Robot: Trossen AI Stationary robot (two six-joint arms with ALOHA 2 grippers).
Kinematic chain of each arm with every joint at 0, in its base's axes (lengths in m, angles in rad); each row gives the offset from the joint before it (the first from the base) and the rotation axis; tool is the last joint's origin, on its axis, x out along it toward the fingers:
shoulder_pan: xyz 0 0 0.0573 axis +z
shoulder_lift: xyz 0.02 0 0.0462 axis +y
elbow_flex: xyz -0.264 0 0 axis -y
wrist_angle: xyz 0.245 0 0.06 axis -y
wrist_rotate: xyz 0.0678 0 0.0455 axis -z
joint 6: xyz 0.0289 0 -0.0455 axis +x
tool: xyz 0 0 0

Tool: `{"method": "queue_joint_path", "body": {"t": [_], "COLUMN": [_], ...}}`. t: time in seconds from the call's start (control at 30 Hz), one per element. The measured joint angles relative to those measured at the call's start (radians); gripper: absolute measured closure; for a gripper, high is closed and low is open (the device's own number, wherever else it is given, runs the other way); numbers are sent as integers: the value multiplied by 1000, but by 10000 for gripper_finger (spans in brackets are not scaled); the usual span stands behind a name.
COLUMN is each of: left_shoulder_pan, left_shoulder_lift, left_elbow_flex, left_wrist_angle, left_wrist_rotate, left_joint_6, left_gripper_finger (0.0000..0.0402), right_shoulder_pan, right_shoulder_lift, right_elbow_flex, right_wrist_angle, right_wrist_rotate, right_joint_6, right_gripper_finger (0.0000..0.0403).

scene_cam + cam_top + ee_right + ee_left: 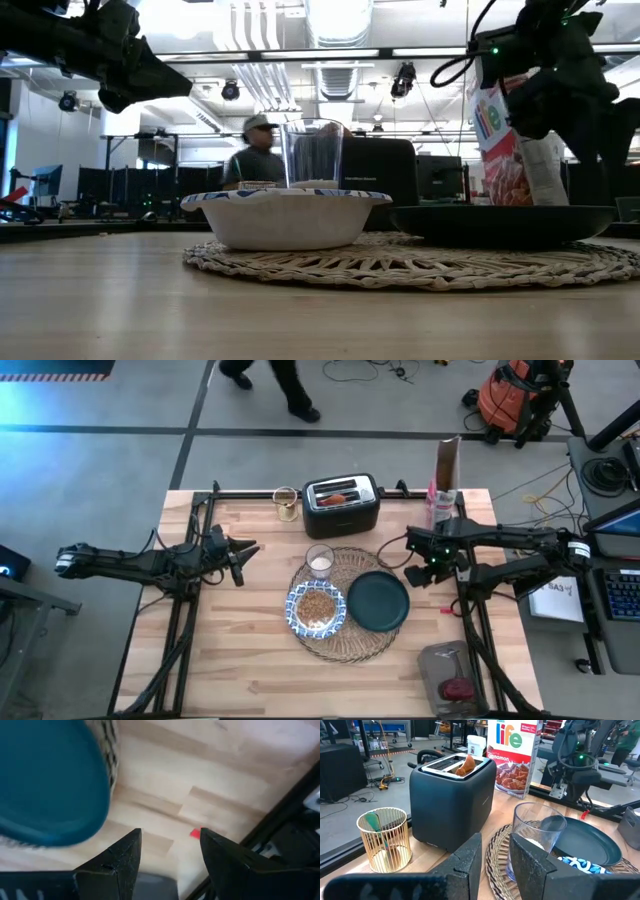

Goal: Arrange a breakfast setting
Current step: Put the bagel on the blue plate

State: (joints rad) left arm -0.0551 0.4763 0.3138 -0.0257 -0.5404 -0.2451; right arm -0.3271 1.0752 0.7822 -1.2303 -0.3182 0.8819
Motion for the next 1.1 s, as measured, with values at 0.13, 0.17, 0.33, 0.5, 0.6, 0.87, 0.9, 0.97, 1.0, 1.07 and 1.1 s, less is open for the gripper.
{"method": "queue_joint_path", "body": {"t": [0.13,0.17,0.33,0.5,0.6,0.87,0.9,0.97,1.0,1.07,1.1], "left_shoulder_pan": [0,0,0,0,0,0,0,0,0,0,0], "left_shoulder_lift": [0,0,0,0,0,0,0,0,0,0,0], "left_elbow_flex": [0,0,0,0,0,0,0,0,0,0,0], "left_wrist_angle": [3,3,3,3,3,3,3,3,3,3,3], "left_wrist_rotate": [0,0,0,0,0,0,1,0,0,0,0], "left_joint_6": [0,0,-4,-4,-4,-4,-4,-4,-3,-3,-3], "left_gripper_finger": [319,319,319,319,319,319,319,319,319,319,319], "right_shoulder_pan": [0,0,0,0,0,6,8,15,20,34,42], "right_shoulder_lift": [-2,-2,-12,-40,-62,-128,-134,-140,-140,-137,-133], "right_elbow_flex": [0,0,0,0,0,0,0,0,0,0,0], "right_wrist_angle": [24,25,33,47,91,494,559,685,739,818,844], "right_wrist_rotate": [-8,-26,-118,-161,-163,-206,-206,-205,-206,-205,-205], "right_joint_6": [-6,-11,-46,-72,-73,-151,-159,-171,-176,-187,-192], "right_gripper_finger": [211,211,211,211,211,211,211,211,211,211,211]}}
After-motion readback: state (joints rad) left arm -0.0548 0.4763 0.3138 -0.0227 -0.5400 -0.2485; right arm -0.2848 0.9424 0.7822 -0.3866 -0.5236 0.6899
